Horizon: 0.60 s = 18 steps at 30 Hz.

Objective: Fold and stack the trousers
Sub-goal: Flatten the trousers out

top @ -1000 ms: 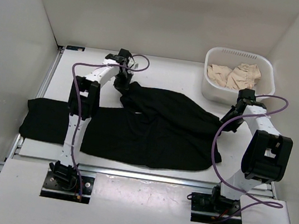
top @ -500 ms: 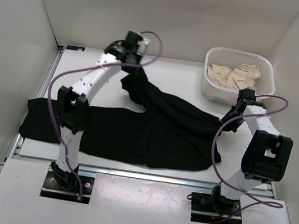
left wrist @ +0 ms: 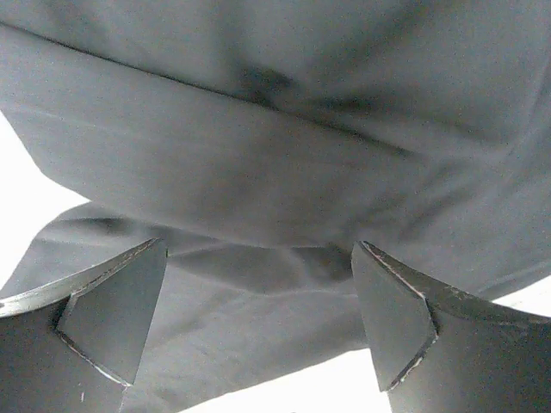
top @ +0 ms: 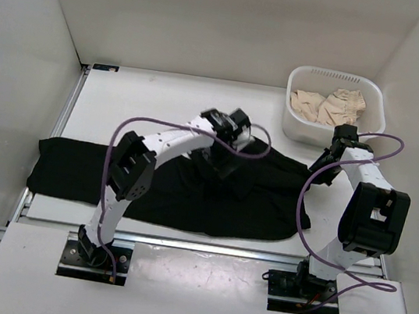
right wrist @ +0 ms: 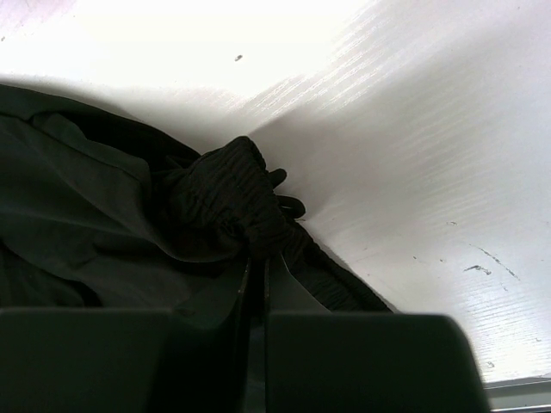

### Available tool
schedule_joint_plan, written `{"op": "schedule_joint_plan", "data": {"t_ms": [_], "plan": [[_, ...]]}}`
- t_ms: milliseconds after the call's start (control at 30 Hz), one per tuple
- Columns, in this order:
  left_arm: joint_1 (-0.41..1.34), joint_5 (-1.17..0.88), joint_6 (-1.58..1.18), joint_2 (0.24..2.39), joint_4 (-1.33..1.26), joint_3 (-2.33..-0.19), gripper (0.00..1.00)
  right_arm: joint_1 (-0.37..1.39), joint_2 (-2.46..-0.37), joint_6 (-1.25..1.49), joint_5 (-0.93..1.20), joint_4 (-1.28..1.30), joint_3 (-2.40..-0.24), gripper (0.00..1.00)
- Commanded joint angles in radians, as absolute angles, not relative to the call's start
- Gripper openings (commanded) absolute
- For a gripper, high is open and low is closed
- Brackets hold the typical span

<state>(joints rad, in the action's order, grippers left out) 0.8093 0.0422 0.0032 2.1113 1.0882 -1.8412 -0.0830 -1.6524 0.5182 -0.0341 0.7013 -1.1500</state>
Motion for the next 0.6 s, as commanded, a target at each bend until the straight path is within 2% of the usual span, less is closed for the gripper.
{"op": "schedule_joint_plan", "data": {"t_ms": [0,67,167,300,567], "plan": [[0.684,-0.046,0.000,1.985,1.063,-2.057,1.00,-0.084,-1.640,0.505,-0.043,0.704,-1.154,0.00],[0.576,-0.069,0.000,1.994,1.002,-2.091,1.00,-0.084,-1.640,0.514,-0.043,0.695,-1.143,0.00],[0.512,-0.043,0.000,2.081,0.965,-2.100,1.00,-0.084,-1.649,0.514,-0.034,0.695,-1.143,0.00],[0.512,0.034,0.000,2.207,0.974,-2.121,1.00,-0.084,-1.658,0.514,-0.034,0.695,-1.163,0.00],[0.523,-0.098,0.000,2.293,0.974,-2.079,1.00,-0.084,-1.667,0.505,-0.043,0.704,-1.172,0.00]]}}
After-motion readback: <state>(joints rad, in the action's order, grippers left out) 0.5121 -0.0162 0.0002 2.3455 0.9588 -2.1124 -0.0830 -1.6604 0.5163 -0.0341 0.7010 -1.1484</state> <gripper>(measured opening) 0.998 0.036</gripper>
